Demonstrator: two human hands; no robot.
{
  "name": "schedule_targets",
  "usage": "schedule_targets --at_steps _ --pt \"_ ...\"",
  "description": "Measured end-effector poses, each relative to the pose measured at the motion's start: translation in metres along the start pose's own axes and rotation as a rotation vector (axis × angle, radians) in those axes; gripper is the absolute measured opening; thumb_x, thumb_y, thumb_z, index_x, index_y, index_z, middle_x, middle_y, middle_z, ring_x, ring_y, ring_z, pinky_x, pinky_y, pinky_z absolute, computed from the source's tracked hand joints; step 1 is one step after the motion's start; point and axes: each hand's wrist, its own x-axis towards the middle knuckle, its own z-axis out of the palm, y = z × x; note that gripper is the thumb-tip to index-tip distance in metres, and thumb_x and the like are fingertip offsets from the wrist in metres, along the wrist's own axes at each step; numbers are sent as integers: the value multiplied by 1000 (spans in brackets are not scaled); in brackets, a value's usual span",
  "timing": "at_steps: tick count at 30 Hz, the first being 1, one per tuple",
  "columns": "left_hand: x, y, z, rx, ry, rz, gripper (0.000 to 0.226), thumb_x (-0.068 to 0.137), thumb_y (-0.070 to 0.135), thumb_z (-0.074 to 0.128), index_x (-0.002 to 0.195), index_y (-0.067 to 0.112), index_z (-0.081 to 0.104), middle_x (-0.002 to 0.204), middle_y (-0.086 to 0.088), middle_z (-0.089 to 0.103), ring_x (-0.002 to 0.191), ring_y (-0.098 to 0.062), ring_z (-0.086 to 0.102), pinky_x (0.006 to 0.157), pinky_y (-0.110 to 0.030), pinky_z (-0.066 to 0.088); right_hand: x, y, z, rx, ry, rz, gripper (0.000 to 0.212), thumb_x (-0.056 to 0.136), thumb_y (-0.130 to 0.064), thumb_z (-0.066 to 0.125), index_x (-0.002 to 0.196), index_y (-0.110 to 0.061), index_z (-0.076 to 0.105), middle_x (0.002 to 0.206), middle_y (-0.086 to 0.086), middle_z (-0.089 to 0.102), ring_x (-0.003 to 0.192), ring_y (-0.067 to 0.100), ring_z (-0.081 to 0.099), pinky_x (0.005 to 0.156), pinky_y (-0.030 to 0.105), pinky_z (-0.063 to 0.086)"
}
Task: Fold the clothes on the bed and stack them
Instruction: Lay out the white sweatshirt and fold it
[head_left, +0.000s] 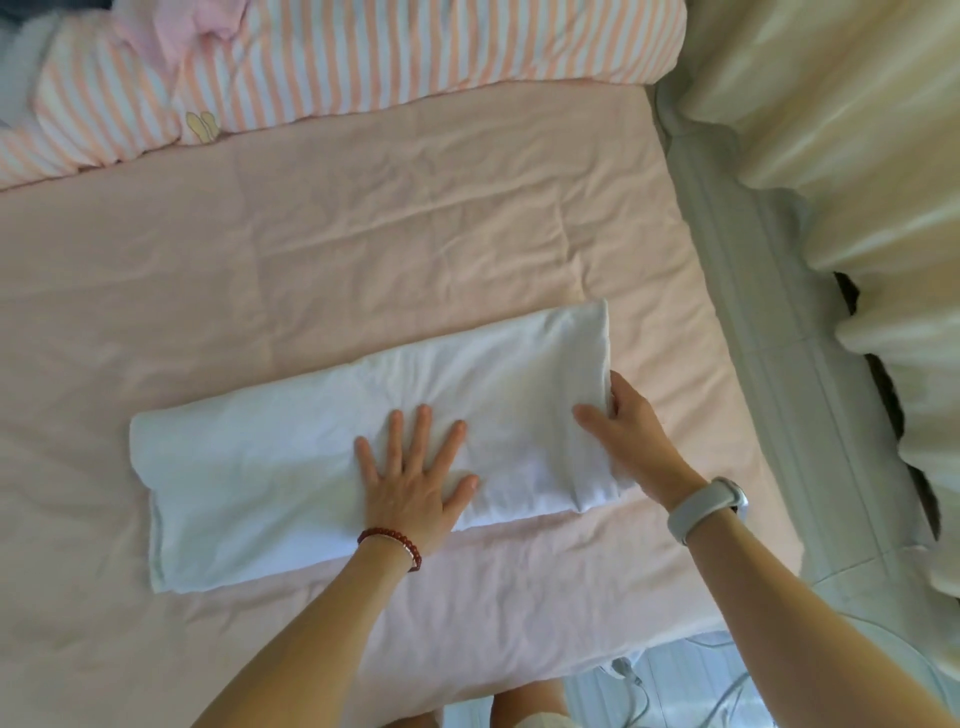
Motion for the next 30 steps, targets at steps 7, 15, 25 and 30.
schedule_targets --at_steps 7,15,25,30 --pt "-29 -66 -64 -1330 157 -339 20 93 8 49 99 20 65 105 -5 65 99 -23 57 80 -26 43 -50 -82 92 -93 -262 -214 53 93 -10 51 143 -16 32 135 7 50 122 18 47 101 25 36" --pt "-101 -224 -48 -2091 28 -753 40 97 43 34 102 13 60 99 -7 66 94 -24 60 85 -40 43 -86 -119 285 -217 -610 -243 56 97 -15 42 148 -21 20 133 10 50 110 23 53 91 23 40" --pt "-73 -222 -22 -1313 257 -586 14 94 26 50 94 15 59 85 6 58 91 -16 58 71 -16 36 -100 -66 285 -748 310 -618 40 83 -13 40 115 -8 64 111 12 63 110 36 57 94 55 41" --pt "-67 -221 -2 -938 418 -666 30 99 20 39 102 -7 52 93 -25 60 90 -39 55 65 -27 27 -82 -34 275 -1135 64 -455 49 90 -31 46 139 -24 43 149 17 30 137 39 27 102 65 23"
